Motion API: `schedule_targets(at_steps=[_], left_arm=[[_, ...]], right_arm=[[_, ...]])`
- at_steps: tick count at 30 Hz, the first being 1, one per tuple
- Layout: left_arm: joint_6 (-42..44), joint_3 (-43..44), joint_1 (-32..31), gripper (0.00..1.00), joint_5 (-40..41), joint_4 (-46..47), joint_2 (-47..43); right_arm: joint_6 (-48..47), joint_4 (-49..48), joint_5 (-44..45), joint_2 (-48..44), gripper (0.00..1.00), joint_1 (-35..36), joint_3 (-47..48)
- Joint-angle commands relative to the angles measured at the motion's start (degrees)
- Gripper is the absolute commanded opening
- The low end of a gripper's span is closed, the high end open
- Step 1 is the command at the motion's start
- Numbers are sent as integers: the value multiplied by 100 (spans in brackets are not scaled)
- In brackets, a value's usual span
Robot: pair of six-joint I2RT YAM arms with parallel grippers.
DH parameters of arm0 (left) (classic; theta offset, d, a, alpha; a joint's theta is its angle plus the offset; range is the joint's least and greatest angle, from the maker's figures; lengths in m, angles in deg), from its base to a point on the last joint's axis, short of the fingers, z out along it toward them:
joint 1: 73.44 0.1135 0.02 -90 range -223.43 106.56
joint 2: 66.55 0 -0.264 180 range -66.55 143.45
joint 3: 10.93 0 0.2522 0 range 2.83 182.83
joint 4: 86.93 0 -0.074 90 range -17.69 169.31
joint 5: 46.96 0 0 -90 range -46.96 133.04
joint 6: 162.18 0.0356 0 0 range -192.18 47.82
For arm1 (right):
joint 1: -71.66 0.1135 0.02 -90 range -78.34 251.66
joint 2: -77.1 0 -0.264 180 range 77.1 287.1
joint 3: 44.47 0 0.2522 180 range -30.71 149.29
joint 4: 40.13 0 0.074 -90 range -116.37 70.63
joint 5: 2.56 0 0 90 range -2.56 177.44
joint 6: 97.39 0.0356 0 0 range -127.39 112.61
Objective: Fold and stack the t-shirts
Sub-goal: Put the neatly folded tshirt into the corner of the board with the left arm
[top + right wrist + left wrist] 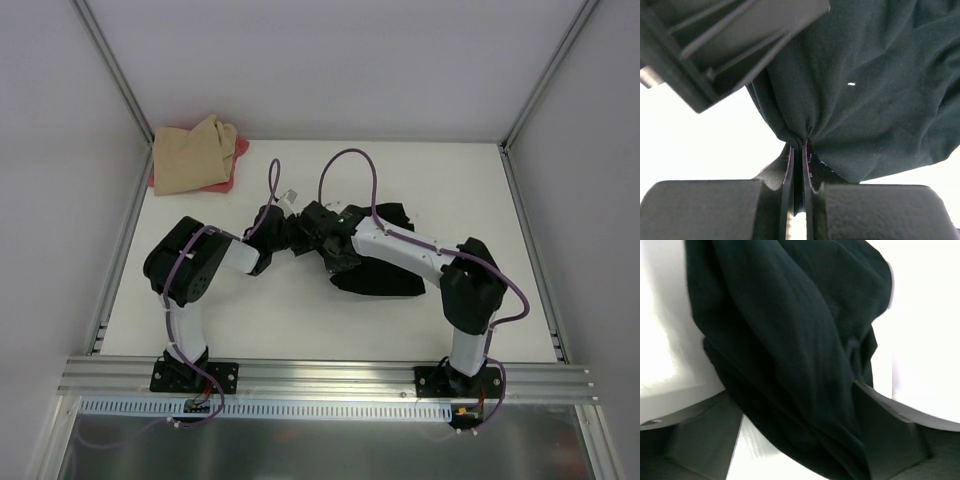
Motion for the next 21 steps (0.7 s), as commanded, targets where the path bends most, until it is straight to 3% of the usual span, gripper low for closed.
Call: schedule_targets(at_steps=[1, 3, 5, 6, 11, 12, 13, 21], left_arm=[[575, 257, -86, 83, 430, -755, -255], [601, 266, -95, 55, 439, -765, -246], [602, 309, -95, 8, 526, -940, -246], [610, 327, -104, 0, 588, -1002, -255], [847, 503, -95, 0, 693, -1371, -299], [900, 564, -104, 0, 728, -1502, -316], [961, 617, -104, 0, 755, -1599, -369], [2095, 1380, -87, 0, 1369, -3066, -799]], right_arm=[[158, 91, 156, -371, 0, 84, 178], [158, 74, 165, -380, 0, 102, 152], [166, 56, 165, -389, 0, 111, 134], [158, 47, 156, -389, 0, 128, 99], [202, -75, 121, -459, 3, 181, -94], [228, -102, 138, -485, 36, 216, -146], [263, -93, 243, -511, 99, 242, -225], [281, -6, 779, -1431, 99, 322, -612]])
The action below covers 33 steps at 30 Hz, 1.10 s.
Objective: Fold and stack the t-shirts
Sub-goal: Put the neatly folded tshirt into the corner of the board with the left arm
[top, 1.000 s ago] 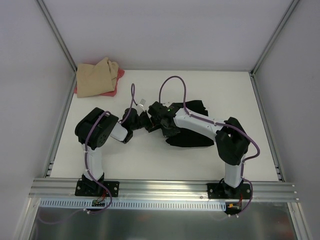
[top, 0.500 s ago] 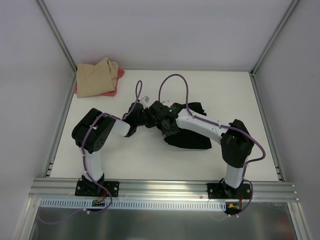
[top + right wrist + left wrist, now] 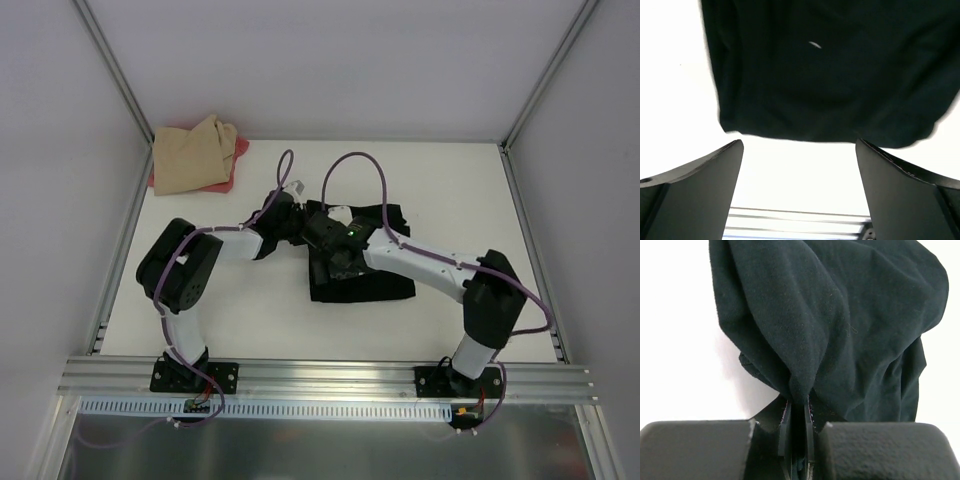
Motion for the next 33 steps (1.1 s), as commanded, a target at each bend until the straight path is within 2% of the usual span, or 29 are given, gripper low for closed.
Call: schedule_targets(at_steps=[1, 8, 12, 16, 19, 28, 33], left_arm=[[978, 542, 44, 0, 540, -955, -481], [1805, 1526, 369, 0, 839, -2144, -341], [2288, 2115, 580, 0, 1032, -2663, -8], [2623, 3089, 774, 0, 1251, -3357, 502], [2869, 3582, 914, 0, 1340, -3709, 916], [3511, 5892, 1441, 0, 1665, -4807, 2146], [3809, 6660, 1846, 0, 1727, -5151, 2533]], right_arm=[[134, 119, 681, -986, 99, -10, -175], [275, -30, 1130, -2813, 100, -19, -1298], [371, -197, 1026, -4209, 99, -19, -2019], [416, -40, 911, -4905, 100, -28, -2408], [407, 57, 753, -5144, 99, -28, -2575], [143, 391, 928, -5584, 100, -72, -2777], [117, 427, 955, -5593, 100, -98, -2900]])
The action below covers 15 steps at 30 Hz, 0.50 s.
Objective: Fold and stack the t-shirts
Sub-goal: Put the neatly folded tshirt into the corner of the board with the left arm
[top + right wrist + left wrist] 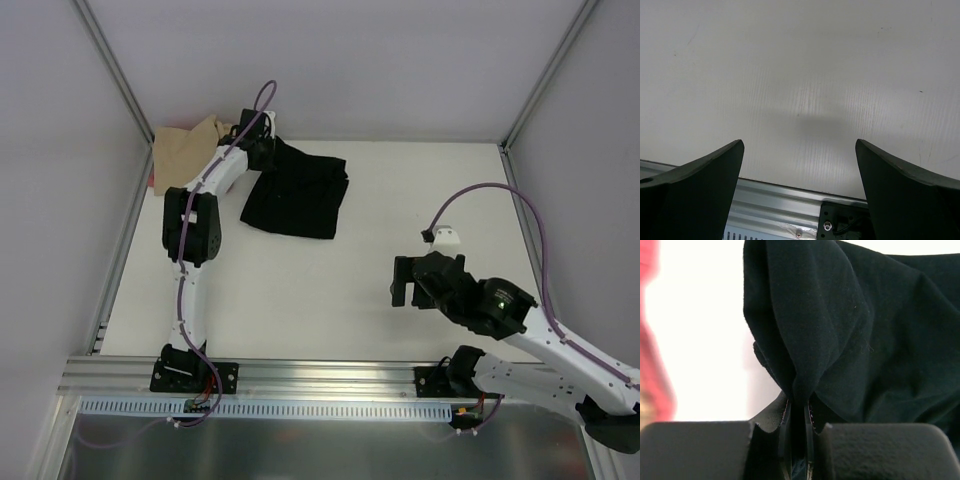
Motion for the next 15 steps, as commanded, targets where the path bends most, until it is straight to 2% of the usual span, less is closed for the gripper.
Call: schedule_targets(at_steps=[1, 5, 15], left_arm=[[435, 597, 356, 0, 317, -273, 0], [699, 790, 558, 0, 396, -185, 27], [1728, 1599, 593, 0, 941, -114, 238]], right_arm=[[-32, 82, 218, -61, 99, -39, -131], [-23, -15, 157, 35, 99, -66, -342], [-58, -42, 95, 299, 100, -198, -457]])
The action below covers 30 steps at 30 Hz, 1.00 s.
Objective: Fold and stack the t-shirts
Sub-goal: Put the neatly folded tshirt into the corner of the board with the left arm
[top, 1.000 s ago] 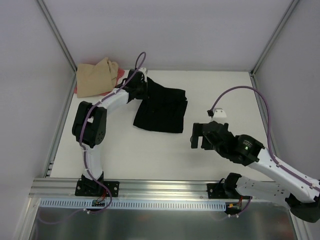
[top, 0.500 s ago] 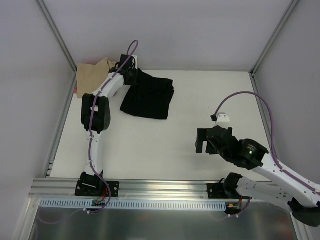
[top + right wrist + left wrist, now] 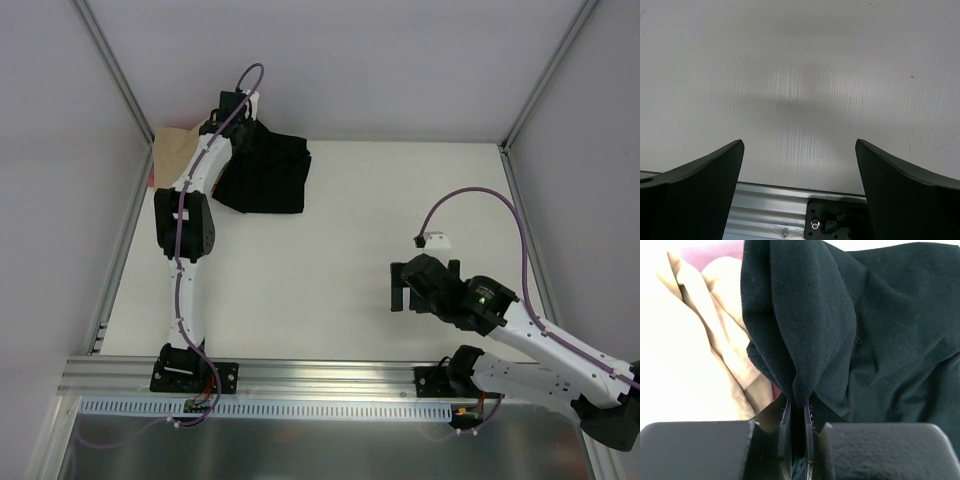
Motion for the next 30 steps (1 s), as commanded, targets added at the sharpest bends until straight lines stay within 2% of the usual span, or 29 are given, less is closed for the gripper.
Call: schedule_targets(at_steps=[1, 6, 19, 30], left_arm=[[471, 402, -16, 0, 299, 155, -55], [629, 578, 71, 0, 474, 207, -64], [453, 551, 1126, 0, 149, 339, -775], [532, 1008, 1100, 0, -141, 752, -802]], right_arm=[[-76, -44, 102, 13, 99, -80, -2], [-155, 17, -4, 84, 99, -211, 7], [-304, 18, -197, 92, 99, -502, -196], [-392, -334, -434, 294, 100, -625, -336]])
